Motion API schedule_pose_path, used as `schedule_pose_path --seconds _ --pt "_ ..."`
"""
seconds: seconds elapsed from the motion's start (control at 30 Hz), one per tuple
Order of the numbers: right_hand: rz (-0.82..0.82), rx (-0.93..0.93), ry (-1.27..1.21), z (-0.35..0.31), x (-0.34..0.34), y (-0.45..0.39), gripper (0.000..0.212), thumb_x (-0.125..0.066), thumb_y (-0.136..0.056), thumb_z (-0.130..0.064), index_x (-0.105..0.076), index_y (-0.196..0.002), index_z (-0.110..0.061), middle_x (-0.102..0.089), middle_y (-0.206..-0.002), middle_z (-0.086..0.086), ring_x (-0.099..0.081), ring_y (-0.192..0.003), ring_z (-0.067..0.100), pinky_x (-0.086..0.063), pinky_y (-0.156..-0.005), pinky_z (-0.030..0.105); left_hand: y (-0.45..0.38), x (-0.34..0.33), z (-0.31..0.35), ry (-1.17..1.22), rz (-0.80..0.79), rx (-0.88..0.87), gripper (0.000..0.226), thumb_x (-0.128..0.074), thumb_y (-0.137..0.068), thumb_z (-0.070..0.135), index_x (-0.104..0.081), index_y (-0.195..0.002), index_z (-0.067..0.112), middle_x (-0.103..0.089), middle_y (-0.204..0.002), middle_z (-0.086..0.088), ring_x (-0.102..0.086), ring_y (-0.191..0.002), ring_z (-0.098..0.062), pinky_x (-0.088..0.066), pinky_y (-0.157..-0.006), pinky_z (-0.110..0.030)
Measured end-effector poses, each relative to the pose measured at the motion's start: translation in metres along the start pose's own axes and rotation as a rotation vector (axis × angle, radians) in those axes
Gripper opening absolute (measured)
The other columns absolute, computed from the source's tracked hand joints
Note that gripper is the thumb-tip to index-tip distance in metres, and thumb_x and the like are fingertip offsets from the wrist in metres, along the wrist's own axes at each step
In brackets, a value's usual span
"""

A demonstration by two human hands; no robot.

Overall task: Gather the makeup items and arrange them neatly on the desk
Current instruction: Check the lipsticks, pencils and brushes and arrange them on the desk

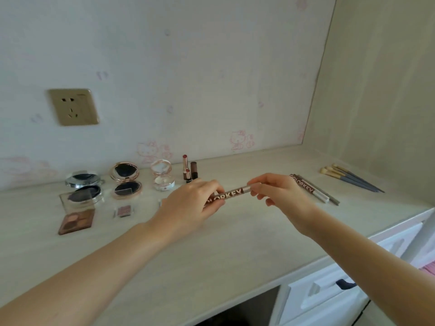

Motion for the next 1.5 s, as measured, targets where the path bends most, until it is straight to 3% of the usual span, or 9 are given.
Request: schedule_pose_path --seconds 0.27,0.4,0.5,0.6,0.73,1.03,1.2,1.37,1.5 --pt "-0.236 -0.023 -0.209 -0.028 -0.115 -0.001 0.031 -0.059 -0.091 -0.034 -0.071 -0.086 -0.006 -0.063 -0.065 -0.001 -0.054 -0.063 0.012 -0.042 -0.062 0.028 0.076 0.061 -0.052 -0.012 0.145 0.142 0.019 -0.063 -0.083 0.047 -0.049 -0.092 0.038 -0.058 -0.082 0.016 -0.057 -0.078 -0.001 -0.049 -0.067 -0.029" --pt "-0.264 -0.017 -0.221 -0.036 -0.166 0.002 0.032 -0.06 -0.092 -0.032 -0.067 -0.086 -0.001 -0.06 -0.059 -0.002 -0.048 -0.053 0.013 -0.038 -0.051 0.025 0.11 0.08 -0.076 -0.02 0.228 0.214 0.02 -0.066 -0.081 0.045 -0.051 -0.089 0.036 -0.058 -0.078 0.014 -0.057 -0.074 -0.004 -0.05 -0.064 -0.031" --pt "-0.253 -0.048 -0.26 -0.033 -0.192 0.002 0.033 -0.061 -0.092 -0.029 -0.067 -0.089 0.003 -0.06 -0.058 -0.002 -0.049 -0.057 0.011 -0.044 -0.058 0.023 0.13 0.087 -0.097 0.026 0.27 0.292 0.018 -0.067 -0.081 0.043 -0.055 -0.091 0.034 -0.06 -0.08 0.012 -0.059 -0.078 -0.004 -0.052 -0.068 -0.033" --pt "-0.249 -0.043 -0.25 -0.03 -0.211 0.002 0.032 -0.06 -0.092 -0.03 -0.07 -0.088 0.0 -0.06 -0.059 -0.001 -0.05 -0.059 0.012 -0.047 -0.064 0.025 0.145 0.093 -0.111 0.069 0.316 0.332 0.014 -0.066 -0.081 0.043 -0.058 -0.09 0.035 -0.063 -0.083 0.013 -0.055 -0.087 0.004 -0.043 -0.073 -0.011" --pt "-0.236 -0.014 -0.213 -0.025 -0.224 -0.001 0.028 -0.058 -0.093 -0.032 -0.071 -0.085 -0.008 -0.06 -0.057 -0.002 -0.05 -0.056 0.012 -0.047 -0.068 0.029 0.154 0.094 -0.124 0.248 0.384 0.396 0.009 -0.072 -0.082 0.027 -0.064 -0.083 0.029 -0.063 -0.082 0.02 -0.057 -0.081 0.002 -0.04 -0.067 -0.007" --pt "-0.2 0.138 -0.151 -0.021 -0.227 0.003 0.026 -0.051 -0.096 -0.027 -0.068 -0.08 -0.014 -0.059 -0.053 -0.005 -0.051 -0.054 0.01 -0.049 -0.067 0.036 0.161 0.077 -0.136 0.424 0.352 0.485 0.006 -0.069 -0.085 0.025 -0.069 -0.08 0.027 -0.062 -0.07 0.002 -0.053 -0.065 -0.015 -0.036 -0.058 -0.022" --pt "-0.157 0.243 -0.104 -0.035 -0.219 0.006 0.029 -0.048 -0.098 -0.024 -0.068 -0.077 -0.015 -0.054 -0.051 -0.007 -0.041 -0.05 0.007 -0.038 -0.052 0.017 0.159 0.078 -0.132 0.463 0.358 0.455 0.01 -0.066 -0.086 0.029 -0.068 -0.076 0.027 -0.058 -0.064 -0.006 -0.047 -0.058 -0.02 -0.034 -0.054 -0.025" --pt "-0.163 0.32 -0.063 -0.046 -0.219 0.014 0.025 -0.048 -0.098 -0.019 -0.066 -0.081 -0.016 -0.047 -0.053 -0.009 -0.037 -0.052 0.008 -0.031 -0.049 0.018 0.16 0.073 -0.134 0.532 0.314 0.455 0.033 -0.051 -0.089 0.042 -0.068 -0.069 0.022 -0.054 -0.053 0.0 -0.046 -0.053 -0.009 -0.035 -0.056 -0.015" --pt "-0.207 0.234 -0.206 -0.041 -0.219 0.013 0.008 -0.054 -0.094 -0.015 -0.062 -0.094 -0.016 -0.06 -0.065 -0.001 -0.05 -0.063 0.011 -0.042 -0.063 0.02 0.161 0.08 -0.136 0.526 0.387 0.456 0.009 -0.066 -0.087 0.024 -0.071 -0.08 0.023 -0.067 -0.067 0.003 -0.055 -0.061 -0.006 -0.038 -0.058 -0.011"
Point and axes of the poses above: each hand's wrist, its own y-axis away from the middle knuckle, its own x-axis out of the back of the hand, z = x × y, the point moved 10 cm from there along -y, towards the middle knuckle
